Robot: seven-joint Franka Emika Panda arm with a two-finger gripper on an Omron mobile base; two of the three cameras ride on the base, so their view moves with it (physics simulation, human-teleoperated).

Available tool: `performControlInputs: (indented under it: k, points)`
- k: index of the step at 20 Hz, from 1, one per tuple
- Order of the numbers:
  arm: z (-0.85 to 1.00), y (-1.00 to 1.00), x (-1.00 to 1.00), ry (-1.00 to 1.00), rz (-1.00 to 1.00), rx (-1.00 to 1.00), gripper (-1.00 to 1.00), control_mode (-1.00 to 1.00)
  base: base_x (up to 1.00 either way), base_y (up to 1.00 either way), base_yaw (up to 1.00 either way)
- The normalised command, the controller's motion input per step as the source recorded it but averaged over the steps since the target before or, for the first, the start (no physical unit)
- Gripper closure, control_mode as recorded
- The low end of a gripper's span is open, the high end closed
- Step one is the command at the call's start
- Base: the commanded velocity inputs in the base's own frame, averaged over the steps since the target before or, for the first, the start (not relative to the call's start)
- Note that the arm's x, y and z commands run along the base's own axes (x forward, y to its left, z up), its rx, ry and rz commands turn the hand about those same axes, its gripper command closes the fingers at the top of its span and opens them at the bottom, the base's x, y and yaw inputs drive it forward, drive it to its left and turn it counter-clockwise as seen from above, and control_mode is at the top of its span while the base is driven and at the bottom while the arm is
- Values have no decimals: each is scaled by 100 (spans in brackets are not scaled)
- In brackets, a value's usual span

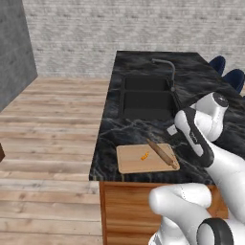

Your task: Open the cabinet, retrieve the rolling pin, and place it next to the meat on the cutting board to prepare for tenderizing.

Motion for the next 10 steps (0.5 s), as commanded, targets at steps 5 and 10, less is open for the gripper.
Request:
performControlInputs:
  k: [5,10]
  points:
    - [59,0,-28,-13,1,-7,-100,-100,0,0,0]
    - [40,0,-21,-6,0,-2,-100,-100,0,0,0]
